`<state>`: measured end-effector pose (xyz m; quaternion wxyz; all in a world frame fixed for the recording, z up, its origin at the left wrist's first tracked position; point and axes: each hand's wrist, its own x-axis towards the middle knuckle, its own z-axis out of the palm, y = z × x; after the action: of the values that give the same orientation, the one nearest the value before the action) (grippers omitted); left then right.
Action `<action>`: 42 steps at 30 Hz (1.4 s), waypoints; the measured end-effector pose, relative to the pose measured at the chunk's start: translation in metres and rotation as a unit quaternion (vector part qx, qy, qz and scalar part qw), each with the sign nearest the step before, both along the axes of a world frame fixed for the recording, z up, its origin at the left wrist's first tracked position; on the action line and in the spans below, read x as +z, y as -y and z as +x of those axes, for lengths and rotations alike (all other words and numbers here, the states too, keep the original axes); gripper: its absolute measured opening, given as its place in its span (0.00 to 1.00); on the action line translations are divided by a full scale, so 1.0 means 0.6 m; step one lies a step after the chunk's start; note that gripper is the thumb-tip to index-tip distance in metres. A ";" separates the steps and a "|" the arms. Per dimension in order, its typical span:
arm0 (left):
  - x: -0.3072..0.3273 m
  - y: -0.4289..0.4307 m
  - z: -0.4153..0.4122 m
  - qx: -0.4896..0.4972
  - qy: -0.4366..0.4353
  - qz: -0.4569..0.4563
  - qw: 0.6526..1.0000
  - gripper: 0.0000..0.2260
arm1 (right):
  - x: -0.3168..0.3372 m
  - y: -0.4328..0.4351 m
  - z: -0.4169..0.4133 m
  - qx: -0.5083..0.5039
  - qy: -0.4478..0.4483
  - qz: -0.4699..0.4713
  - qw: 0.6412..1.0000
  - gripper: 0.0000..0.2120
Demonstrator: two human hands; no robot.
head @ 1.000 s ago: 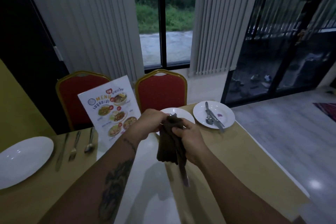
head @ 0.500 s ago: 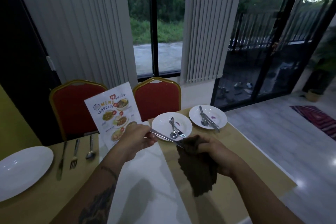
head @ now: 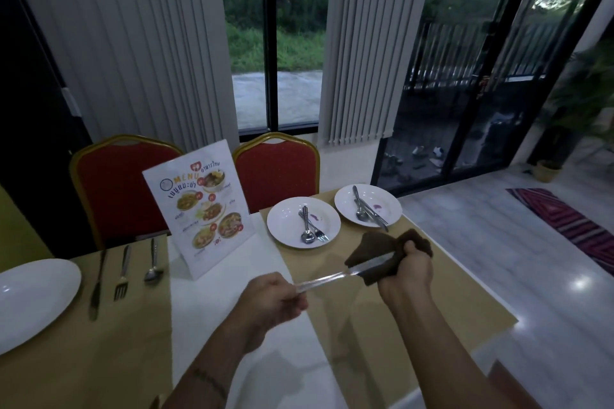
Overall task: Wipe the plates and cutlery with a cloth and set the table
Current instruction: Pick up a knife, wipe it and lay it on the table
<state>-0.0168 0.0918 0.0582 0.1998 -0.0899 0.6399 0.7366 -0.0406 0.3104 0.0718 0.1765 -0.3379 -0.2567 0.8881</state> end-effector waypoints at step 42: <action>-0.200 -0.273 0.041 -0.120 0.030 -0.316 0.941 0.07 | -0.066 -0.204 -0.003 0.331 0.135 0.482 0.800 0.09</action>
<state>0.0076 0.2553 -0.0617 0.2674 -0.0934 0.8392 0.4642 -0.0425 0.4330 0.0321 -0.0249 -0.2205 -0.7691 0.5994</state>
